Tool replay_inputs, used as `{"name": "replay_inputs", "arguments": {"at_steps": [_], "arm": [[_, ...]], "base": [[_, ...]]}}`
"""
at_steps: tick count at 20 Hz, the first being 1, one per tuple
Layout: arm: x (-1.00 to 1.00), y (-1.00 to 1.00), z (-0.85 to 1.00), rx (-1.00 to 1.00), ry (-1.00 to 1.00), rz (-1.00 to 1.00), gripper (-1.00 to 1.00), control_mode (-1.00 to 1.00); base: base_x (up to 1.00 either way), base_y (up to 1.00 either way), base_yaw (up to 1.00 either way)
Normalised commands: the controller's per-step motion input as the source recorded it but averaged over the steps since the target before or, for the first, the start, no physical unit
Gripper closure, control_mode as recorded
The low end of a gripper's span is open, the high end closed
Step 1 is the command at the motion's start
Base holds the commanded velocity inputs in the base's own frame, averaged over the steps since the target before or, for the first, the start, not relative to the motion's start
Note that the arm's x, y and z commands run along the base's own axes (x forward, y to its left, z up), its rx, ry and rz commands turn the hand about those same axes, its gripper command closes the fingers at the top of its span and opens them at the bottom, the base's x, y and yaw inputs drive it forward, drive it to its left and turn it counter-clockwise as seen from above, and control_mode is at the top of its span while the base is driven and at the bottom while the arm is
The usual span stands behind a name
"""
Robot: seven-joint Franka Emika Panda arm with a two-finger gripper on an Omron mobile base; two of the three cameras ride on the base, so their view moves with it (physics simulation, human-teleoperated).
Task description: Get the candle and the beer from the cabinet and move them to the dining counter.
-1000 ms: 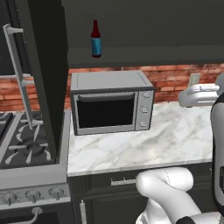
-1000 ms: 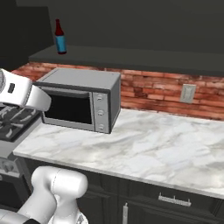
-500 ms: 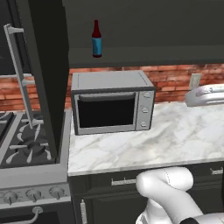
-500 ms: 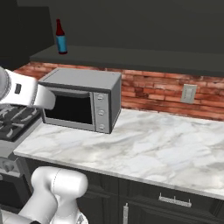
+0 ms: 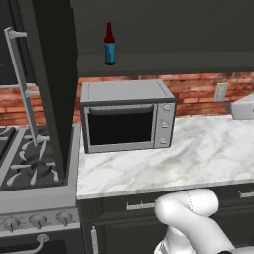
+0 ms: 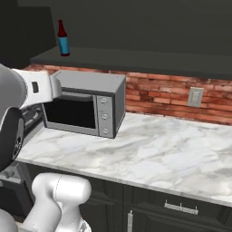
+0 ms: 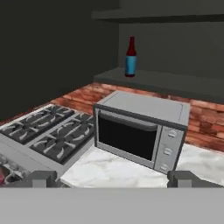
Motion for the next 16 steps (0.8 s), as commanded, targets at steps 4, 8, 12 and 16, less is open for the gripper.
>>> {"name": "replay_inputs", "arguments": {"at_steps": [4,8,12,16], "arm": [[0.00,0.04,0.37,0.00,-0.12,0.20,-1.00,-1.00],[0.00,0.07,0.20,0.00,-0.04,0.13,-1.00,-1.00],[0.00,0.08,0.13,0.00,-0.02,0.12,-1.00,-1.00],[0.05,0.03,0.16,0.00,0.00,0.08,-1.00,-1.00]], "base": [[0.00,0.00,0.00],[0.00,0.00,0.00],[0.00,0.00,0.00],[0.00,0.00,0.00]]}}
